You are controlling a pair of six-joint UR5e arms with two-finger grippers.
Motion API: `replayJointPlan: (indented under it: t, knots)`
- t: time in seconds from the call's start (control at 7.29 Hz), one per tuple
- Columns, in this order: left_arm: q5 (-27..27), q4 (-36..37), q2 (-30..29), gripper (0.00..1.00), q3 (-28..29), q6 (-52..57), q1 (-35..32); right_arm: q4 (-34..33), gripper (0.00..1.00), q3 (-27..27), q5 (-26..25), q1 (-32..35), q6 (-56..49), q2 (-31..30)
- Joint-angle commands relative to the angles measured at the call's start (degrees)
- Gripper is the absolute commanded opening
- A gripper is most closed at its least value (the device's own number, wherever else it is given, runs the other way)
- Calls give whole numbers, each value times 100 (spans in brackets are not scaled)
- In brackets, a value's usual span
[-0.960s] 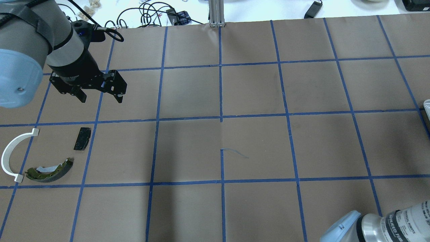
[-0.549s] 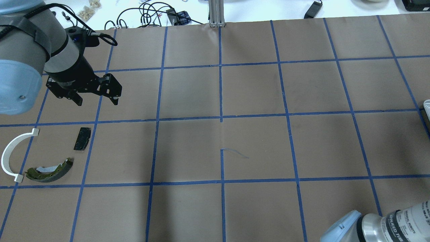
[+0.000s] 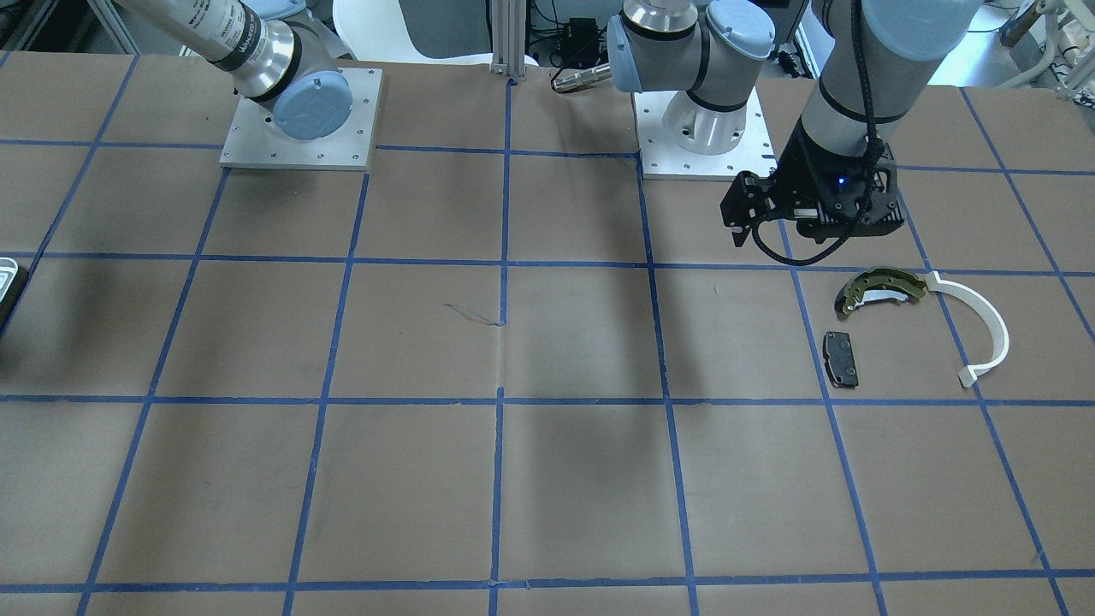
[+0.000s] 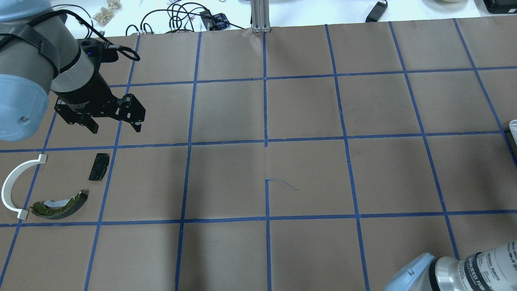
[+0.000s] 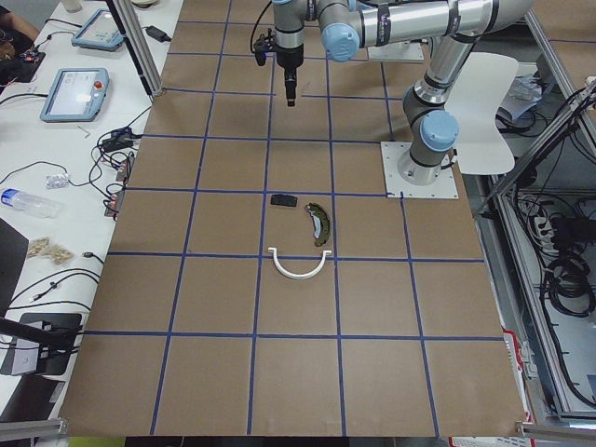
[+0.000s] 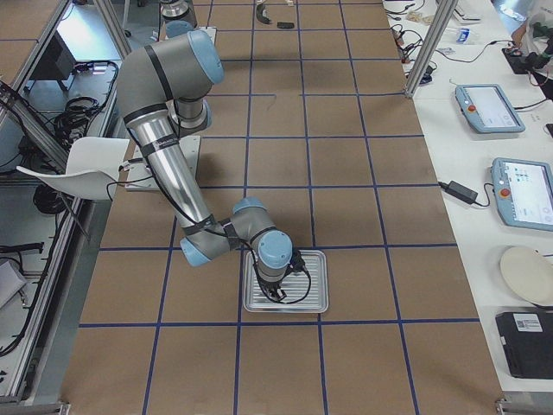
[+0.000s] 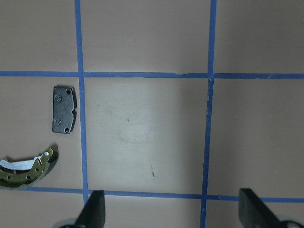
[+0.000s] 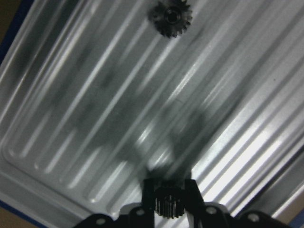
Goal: Place bearing gear from tray to pile
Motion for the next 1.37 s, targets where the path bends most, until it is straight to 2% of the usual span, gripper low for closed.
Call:
replayJointPlan:
  t: [0.0, 0.14, 0.27, 0.55, 0.69, 1.1, 1.23]
  knots:
    - [-5, -17, 54, 100, -197, -12, 6, 321, 0, 42, -14, 65, 660, -466]
    - [13, -8, 11, 100, -128, -3, 84, 819, 0, 208, 13, 283, 1431, -957]
    - [4, -25, -33, 100, -145, -12, 259, 824, 0, 479, -126, 990, 2134, -1362]
    - [-48, -52, 98, 100, -111, -3, 296, 1584, 0, 693, -102, 2562, 4318, -2058]
    - [-519, -52, 168, 100, -110, 6, 270, 1850, 0, 702, 134, 3510, 5557, -2287]
    - [-463, 1, 396, 100, -84, 50, -54, 1783, 0, 676, 470, 6410, 10178, -2132]
    - [-244, -34, 389, 100, -75, 137, -73, 1391, 0, 693, 496, 7203, 11097, -1931]
